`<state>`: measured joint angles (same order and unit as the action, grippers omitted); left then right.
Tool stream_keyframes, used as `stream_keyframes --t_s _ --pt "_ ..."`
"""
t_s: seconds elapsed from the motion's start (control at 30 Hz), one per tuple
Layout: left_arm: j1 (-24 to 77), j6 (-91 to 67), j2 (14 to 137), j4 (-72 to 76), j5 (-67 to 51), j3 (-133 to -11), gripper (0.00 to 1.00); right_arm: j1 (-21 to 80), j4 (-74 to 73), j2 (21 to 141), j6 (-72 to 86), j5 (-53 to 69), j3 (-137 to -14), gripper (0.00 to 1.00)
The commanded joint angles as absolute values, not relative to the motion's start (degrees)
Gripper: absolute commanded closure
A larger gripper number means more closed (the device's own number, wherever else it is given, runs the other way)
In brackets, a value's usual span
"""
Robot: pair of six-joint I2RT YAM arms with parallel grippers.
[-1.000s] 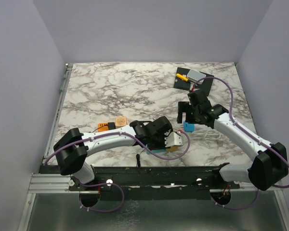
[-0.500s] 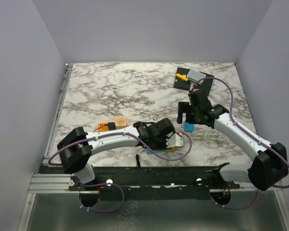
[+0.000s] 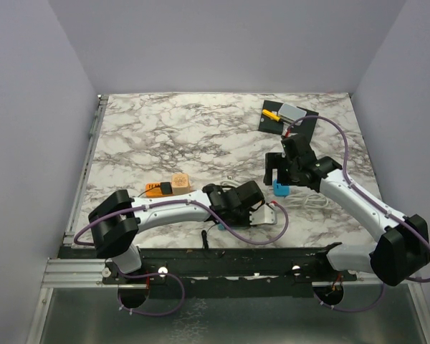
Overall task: Insert the plug
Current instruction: Adjust the plug at the socket.
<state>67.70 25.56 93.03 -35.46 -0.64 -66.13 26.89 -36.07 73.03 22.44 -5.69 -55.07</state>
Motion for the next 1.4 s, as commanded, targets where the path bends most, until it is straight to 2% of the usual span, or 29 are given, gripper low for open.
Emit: stream_keyframes --t_s 0.0,0.6,1.0,1.37 --pt "68.46 25.27 94.37 -38.75 3.54 -67.29 1.0 26.61 -35.77 71.3 21.78 -4.91 -54.3 0.1" --pt "68.55 24.49 97.74 -41.52 6.46 -70.48 1.0 26.46 -35.68 70.84 21.7 -3.35 -53.76 0.13" --pt "68.1 28.67 100.72 -48.43 -2.9 -74.64 1.0 26.49 -35.88 70.27 20.81 -2.23 -53.56 0.14" --pt "67.46 29.81 102.9 -51.42 -4.7 -75.19 1.0 26.53 -36.27 69.71 20.39 -2.01 -53.01 0.14"
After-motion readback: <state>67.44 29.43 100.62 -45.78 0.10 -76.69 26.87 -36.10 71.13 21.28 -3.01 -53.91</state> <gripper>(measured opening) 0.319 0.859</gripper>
